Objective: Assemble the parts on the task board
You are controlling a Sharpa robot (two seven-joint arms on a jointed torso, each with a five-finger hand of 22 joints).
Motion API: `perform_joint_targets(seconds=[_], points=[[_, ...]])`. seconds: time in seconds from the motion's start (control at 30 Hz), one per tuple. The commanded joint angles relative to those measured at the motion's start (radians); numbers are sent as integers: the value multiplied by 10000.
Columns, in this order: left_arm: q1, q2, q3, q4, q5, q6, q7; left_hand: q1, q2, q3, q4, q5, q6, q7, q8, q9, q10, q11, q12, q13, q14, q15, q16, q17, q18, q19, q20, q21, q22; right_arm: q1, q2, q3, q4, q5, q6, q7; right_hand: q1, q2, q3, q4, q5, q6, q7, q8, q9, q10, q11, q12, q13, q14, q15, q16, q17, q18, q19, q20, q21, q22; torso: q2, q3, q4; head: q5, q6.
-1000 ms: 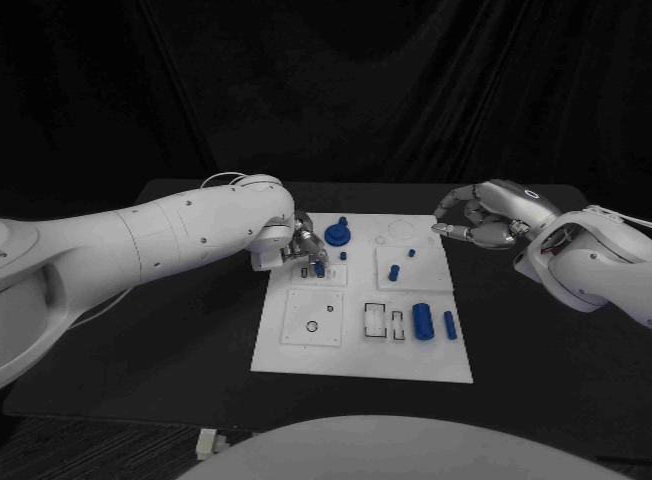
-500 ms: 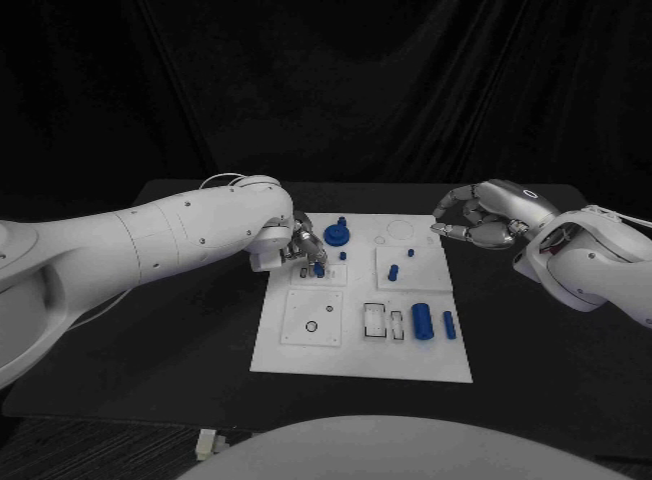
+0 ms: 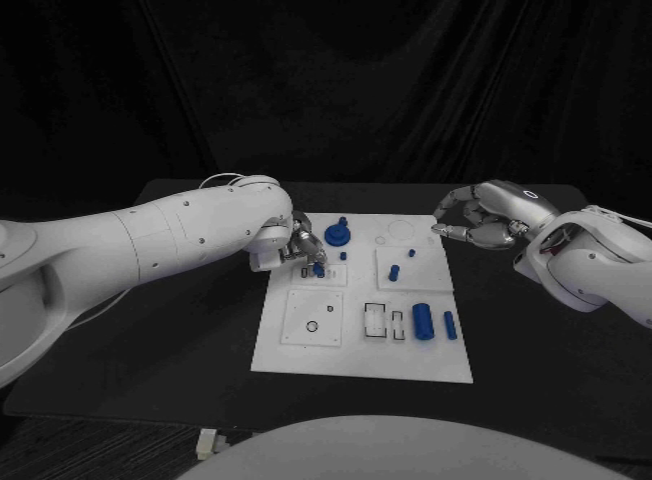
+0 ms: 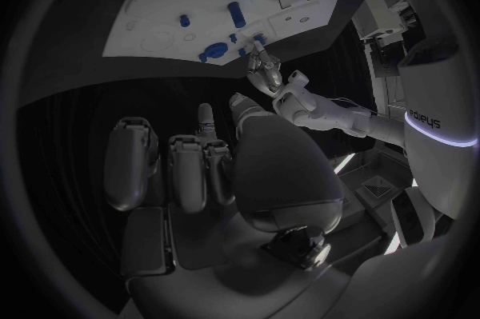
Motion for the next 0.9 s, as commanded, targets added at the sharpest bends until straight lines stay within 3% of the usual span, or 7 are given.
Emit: perform_joint_targets(seconds=[0.03, 0.67, 0.9], points=[[-23, -7, 1, 29, 59, 88, 102, -11, 80, 56, 11, 9, 3, -64, -61, -4, 1060, 5, 27, 2610, 1057, -20, 26, 2635, 170, -59, 12, -54, 1707, -25, -2, 7, -3, -20, 69, -180, 107, 19, -23, 1, 22, 70, 17, -59, -22, 1064, 72, 25, 2633, 791, 77, -49, 1693, 122, -27, 72, -72, 1839, -1, 0, -1, 15, -2], [-36, 15, 1, 15, 59, 136, 140, -1, 68, 73, -3, -3, -12, -54, -84, 2, 1060, 15, 27, 2610, 1057, -10, 26, 2635, 184, -112, 19, -98, 1681, -27, 21, 7, -7, 15, 98, -205, 108, 19, -26, 6, 16, 70, 17, -61, -27, 1064, 72, 25, 2633, 787, 77, -60, 1678, 126, -34, 72, -91, 1833, 6, -1, -2, -28, -2], [-87, 40, 0, -22, 59, 189, 129, -2, 57, 84, -1, -161, -46, -28, -140, 19, 1060, 42, 27, 2610, 1057, 16, 26, 2635, 200, -178, 41, -160, 1653, -28, -4, 7, 8, 37, 98, -223, 110, 17, -30, 10, 12, 70, 18, -64, -32, 1064, 73, 25, 2633, 783, 78, -72, 1663, 129, -40, 73, -107, 1829, 2, -2, -2, -40, -2]])
